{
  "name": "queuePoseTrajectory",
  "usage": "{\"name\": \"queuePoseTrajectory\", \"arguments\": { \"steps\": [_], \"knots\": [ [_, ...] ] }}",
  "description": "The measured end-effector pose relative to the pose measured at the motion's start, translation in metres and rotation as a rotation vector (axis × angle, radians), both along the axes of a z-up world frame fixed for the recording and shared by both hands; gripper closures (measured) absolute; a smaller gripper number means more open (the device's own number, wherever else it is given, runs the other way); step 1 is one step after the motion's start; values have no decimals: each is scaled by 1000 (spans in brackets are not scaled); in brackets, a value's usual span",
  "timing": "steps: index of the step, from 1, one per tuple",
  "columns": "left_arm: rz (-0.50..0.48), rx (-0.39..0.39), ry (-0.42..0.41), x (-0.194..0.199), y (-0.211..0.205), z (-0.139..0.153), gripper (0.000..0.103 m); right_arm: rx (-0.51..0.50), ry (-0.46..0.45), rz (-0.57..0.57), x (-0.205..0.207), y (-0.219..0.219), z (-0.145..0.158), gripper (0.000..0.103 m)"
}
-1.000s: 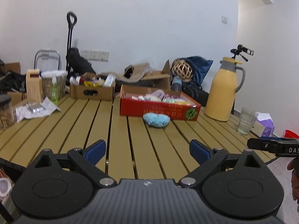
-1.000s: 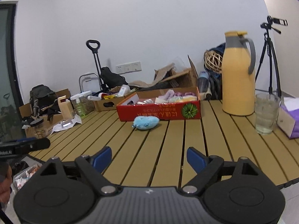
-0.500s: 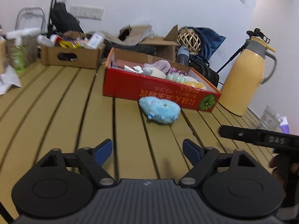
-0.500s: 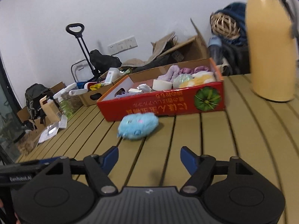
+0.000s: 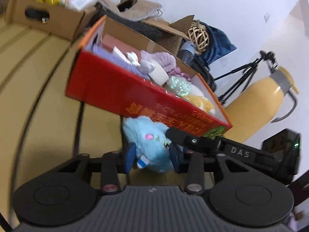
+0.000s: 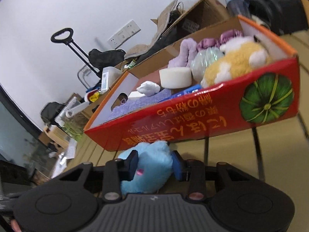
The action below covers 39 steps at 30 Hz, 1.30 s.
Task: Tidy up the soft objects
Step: 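Grasp the light-blue plush toy with both grippers together, then carry the plush toy into the red box and open both grippers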
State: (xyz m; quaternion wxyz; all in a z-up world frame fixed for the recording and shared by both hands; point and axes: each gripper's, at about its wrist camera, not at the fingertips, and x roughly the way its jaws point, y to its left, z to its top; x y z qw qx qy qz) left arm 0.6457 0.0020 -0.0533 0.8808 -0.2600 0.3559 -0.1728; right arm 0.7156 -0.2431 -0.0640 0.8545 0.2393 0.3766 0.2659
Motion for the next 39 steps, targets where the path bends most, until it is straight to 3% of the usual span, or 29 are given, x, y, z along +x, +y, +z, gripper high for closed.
{"name": "queuePoseTrajectory", "arguments": {
  "steps": [13, 17, 21, 28, 34, 39],
  "knots": [
    [3, 28, -44, -20, -9, 9, 66, 6, -13, -8, -18, -4, 6, 70],
    [11, 38, -102, -67, -18, 32, 66, 24, -59, -26, -61, -11, 28, 70],
    [-21, 6, -128, -123, -24, 54, 66, 3, -127, -47, -132, -20, 58, 70],
    [-64, 30, -275, -205, -42, 98, 66, 10, -258, -64, -230, -40, 112, 70],
    [-62, 28, -318, -230, -48, 112, 66, 1, -311, -62, -267, -45, 133, 70],
    [-60, 31, -339, -212, -44, 122, 66, -19, -353, -64, -258, -40, 144, 70]
  ]
}}
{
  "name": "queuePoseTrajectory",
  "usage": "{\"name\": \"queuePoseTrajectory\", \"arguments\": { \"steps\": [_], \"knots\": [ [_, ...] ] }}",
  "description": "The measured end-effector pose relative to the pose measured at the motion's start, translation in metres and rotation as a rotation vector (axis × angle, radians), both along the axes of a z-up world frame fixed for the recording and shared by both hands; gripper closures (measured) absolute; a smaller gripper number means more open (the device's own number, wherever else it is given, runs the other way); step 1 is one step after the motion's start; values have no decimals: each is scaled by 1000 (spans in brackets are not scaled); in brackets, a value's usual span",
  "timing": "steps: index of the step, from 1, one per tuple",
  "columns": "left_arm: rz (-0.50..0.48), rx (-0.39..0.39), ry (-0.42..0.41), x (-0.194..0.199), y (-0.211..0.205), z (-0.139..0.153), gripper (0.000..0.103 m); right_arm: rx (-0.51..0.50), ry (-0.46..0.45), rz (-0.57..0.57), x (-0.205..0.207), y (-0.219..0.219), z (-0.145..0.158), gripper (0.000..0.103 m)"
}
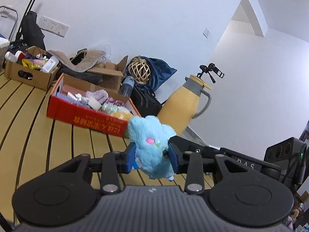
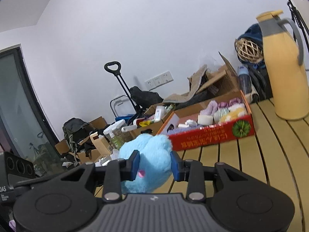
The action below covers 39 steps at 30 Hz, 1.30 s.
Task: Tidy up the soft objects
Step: 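Carry the plush toy into the red box and open both grippers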
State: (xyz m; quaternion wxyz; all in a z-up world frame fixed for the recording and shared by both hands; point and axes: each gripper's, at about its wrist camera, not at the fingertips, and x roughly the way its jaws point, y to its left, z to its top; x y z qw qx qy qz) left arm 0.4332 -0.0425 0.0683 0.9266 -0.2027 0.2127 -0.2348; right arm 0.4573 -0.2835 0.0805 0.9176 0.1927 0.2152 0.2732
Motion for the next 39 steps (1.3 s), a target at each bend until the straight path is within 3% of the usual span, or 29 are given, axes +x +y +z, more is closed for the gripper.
{"name": "queuePoseTrajectory", "arguments": {
  "steps": [6, 11, 16, 19, 22, 25, 31, 39],
  "knots": [
    [-43, -10, 14, 78, 2, 10, 66, -41, -16, -17, 68, 2, 12, 70],
    [-44, 25, 11, 172, -1, 20, 66, -38, -9, -37, 165, 6, 18, 70],
    [-32, 68, 55, 272, -3, 0, 66, -75, 15, -56, 269, 13, -7, 67],
    [-28, 171, 72, 322, -13, -28, 67, -128, 25, -78, 319, 22, -37, 64],
    [-28, 368, 145, 355, -30, -65, 79, -307, 100, -90, 357, 38, -76, 70],
    [-38, 422, 161, 356, -30, -83, 79, -361, 173, -62, 367, 45, -103, 75],
    [-20, 412, 197, 351, -23, -85, 75, -369, 208, -64, 366, 50, -102, 73],
    [47, 432, 75, 276, -1, 4, 71, -391, 139, -94, 306, 28, -19, 69]
  ]
}}
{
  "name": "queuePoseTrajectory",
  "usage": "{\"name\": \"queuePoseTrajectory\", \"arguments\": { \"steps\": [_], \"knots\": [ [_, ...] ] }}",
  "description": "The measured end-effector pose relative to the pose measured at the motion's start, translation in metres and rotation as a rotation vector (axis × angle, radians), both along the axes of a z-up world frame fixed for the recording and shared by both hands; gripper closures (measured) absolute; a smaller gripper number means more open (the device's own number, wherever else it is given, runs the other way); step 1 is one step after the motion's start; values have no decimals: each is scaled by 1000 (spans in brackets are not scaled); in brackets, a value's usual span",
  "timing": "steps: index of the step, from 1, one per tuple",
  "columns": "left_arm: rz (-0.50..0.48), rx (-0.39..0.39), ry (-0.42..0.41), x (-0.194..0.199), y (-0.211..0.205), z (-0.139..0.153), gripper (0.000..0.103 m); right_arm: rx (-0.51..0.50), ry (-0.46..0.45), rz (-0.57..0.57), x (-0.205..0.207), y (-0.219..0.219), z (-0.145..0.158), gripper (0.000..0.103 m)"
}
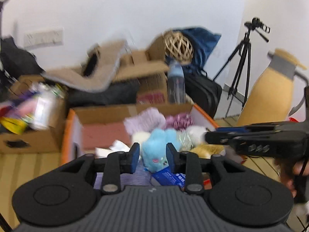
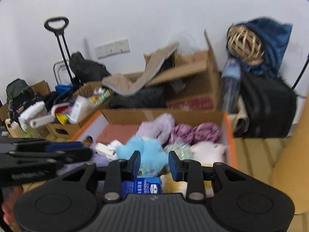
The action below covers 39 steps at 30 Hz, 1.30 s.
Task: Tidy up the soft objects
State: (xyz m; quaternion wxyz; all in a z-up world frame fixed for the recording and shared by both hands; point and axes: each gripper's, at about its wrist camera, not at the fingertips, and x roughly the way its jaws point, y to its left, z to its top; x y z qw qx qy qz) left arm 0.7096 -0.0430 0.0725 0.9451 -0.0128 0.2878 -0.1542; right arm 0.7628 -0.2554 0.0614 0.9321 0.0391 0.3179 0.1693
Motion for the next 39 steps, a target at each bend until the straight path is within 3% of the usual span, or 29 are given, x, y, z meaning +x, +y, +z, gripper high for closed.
{"name": "queuePoseTrajectory", "arguments": {
  "steps": [3, 4, 7, 8, 11, 16, 18, 22, 25, 33, 39],
  "knots": [
    [44, 23, -34, -39, 18, 26, 64, -54, -34, -28, -33, -15, 33, 60],
    [56, 34, -44, -50, 23, 32, 58, -73, -45, -40, -44, -20, 43, 58],
    [124, 90, -68, -83, 32, 39, 21, -112, -81, -95, -76, -37, 61, 42],
    [149, 110, -86, -94, 33, 39, 19, -118, -96, -115, -87, -41, 64, 39],
    [187, 137, -127, -122, 36, 38, 15, -134, -147, -148, -120, -48, 69, 29],
    [242, 103, -199, -182, 38, 52, 15, -129, -174, -159, -174, -45, 75, 28],
    [263, 81, -231, -220, 40, 59, 15, -114, -204, -157, -211, -46, 81, 27],
    [280, 68, -267, -305, 33, 67, 3, -66, -256, -152, -302, -55, 84, 14],
    [244, 49, -295, -371, 22, 67, 1, -52, -321, -170, -376, -63, 79, 3],
    [274, 75, -428, -529, -4, 38, 0, -83, -386, -164, -524, -55, 54, 1],
    [324, 40, -395, -610, -1, 4, 0, -70, -419, -86, -611, -41, 27, 0]
  ]
}}
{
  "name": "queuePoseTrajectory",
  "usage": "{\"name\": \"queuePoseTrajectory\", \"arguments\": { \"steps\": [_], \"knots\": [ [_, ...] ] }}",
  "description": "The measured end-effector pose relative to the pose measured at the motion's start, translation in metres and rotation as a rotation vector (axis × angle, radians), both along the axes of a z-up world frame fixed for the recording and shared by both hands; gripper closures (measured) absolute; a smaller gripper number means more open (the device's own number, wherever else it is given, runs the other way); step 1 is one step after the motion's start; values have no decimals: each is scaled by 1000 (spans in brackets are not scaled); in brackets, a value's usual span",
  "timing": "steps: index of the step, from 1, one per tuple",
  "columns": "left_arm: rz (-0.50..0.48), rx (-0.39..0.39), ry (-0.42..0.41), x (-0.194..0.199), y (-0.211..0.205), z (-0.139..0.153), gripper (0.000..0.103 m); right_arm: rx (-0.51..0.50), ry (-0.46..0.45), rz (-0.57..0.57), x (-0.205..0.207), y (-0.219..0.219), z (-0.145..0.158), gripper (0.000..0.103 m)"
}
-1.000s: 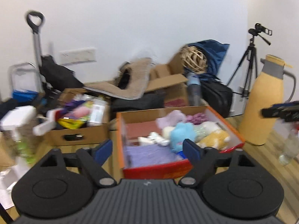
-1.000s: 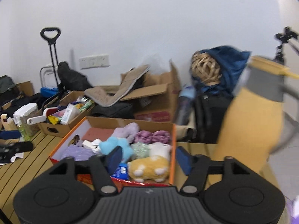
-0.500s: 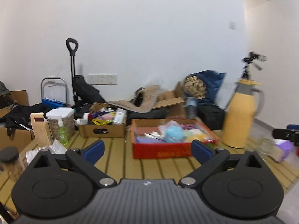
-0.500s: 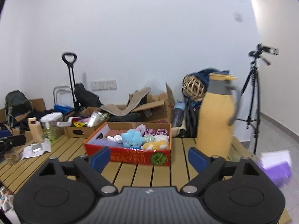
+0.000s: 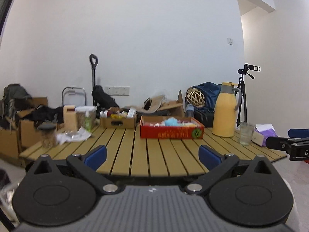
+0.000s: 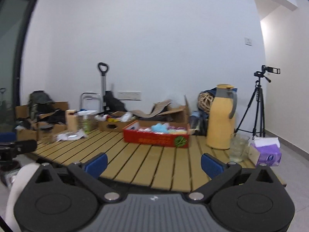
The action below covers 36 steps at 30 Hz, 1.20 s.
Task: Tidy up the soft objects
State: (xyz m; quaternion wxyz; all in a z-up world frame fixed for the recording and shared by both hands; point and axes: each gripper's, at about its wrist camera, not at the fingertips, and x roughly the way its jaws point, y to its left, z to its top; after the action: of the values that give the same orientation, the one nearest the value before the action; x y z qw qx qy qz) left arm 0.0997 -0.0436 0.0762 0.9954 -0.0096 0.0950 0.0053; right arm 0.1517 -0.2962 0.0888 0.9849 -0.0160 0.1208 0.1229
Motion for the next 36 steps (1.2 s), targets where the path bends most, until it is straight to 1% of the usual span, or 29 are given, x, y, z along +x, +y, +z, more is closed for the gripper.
{"name": "queuePoseTrajectory", "arguments": {
  "steps": [4, 8, 10, 12, 15, 19, 36],
  "knots": [
    [10, -2, -14, -39, 0, -11, 0, 5, -13, 2, -54, 9, -16, 0],
    [3, 5, -26, -68, -5, -14, 0, -26, -57, -18, -107, 17, -32, 0],
    [-23, 22, -28, -80, -11, -15, 0, -41, -79, -29, -126, 18, -37, 0],
    [-41, 37, -30, -89, -17, -18, 0, -36, -81, -29, -136, 18, -41, 0],
    [-58, 49, -34, -97, -24, -21, 0, -19, -79, -29, -140, 17, -42, 0],
    [-56, 48, -39, -100, -25, -22, 0, -3, -86, -32, -140, 15, -39, 0],
    [-61, 50, -52, -100, -21, -21, 0, -3, -103, -1, -134, 17, -37, 0]
  ]
}}
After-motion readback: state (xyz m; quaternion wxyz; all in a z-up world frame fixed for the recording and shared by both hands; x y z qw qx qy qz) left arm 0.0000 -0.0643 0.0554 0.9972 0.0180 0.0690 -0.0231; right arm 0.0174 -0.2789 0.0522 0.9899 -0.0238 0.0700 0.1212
